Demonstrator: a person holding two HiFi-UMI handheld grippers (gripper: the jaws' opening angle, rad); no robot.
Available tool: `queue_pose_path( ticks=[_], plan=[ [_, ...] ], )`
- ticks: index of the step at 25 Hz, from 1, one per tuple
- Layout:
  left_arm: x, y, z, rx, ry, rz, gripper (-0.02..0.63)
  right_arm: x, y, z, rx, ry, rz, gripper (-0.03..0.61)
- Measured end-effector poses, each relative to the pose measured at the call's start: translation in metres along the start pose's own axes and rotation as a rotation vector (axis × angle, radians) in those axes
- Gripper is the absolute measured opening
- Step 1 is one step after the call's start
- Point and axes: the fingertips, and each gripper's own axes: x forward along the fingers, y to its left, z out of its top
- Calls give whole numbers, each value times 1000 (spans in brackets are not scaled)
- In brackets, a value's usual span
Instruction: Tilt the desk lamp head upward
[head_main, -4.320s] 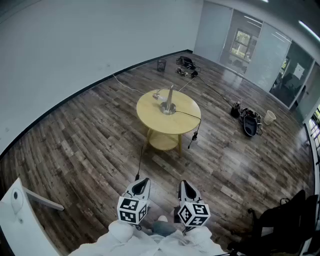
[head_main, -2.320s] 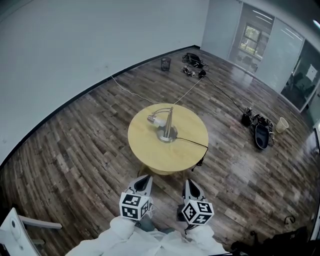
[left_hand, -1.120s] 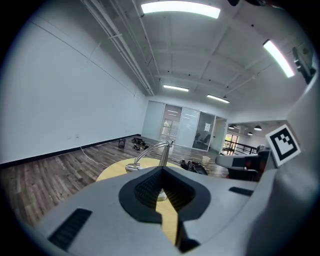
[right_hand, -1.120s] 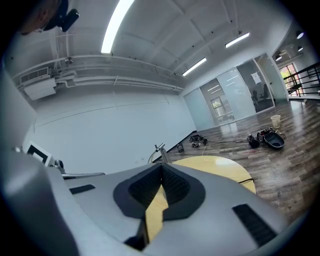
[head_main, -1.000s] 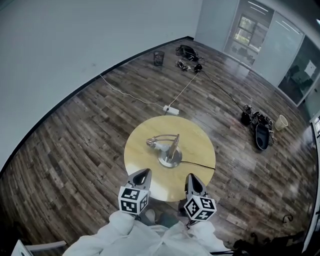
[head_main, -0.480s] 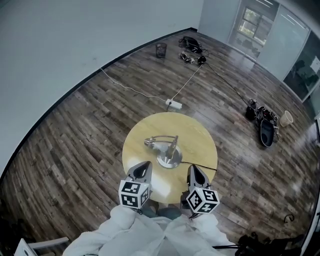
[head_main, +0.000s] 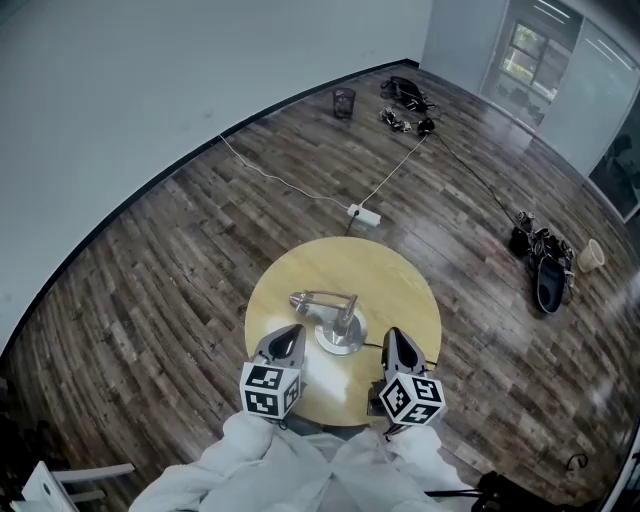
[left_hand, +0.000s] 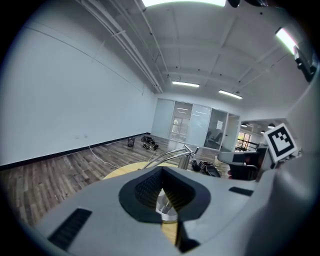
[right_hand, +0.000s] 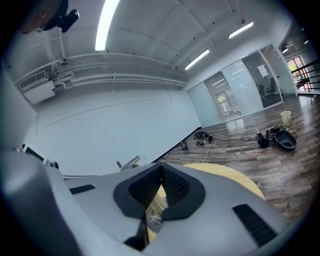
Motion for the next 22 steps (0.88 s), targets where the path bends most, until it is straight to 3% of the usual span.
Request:
queue_pose_path(
  ticks=[7,13,16,18,21,22],
  plan=[
    [15,32,-7,-28,31,20,2,27,-2,-31,-55,85,63,12],
    [26,62,-6,-23,40,21,0,45,-14,-72,-124,190,43,12],
    [34,67,-6,9,2,-39,0,63,-9,-102,-233,244,116,12],
    [37,70,-10,60,-7,-95,2,75,0,-119,-304,271,211,14],
    [43,70,-26,122,43,-223,2,91,10,-135,-361,305,344,161],
    [46,72,-31,128,70,-262,22,97,12,-137,-374,312,372,171]
  ],
)
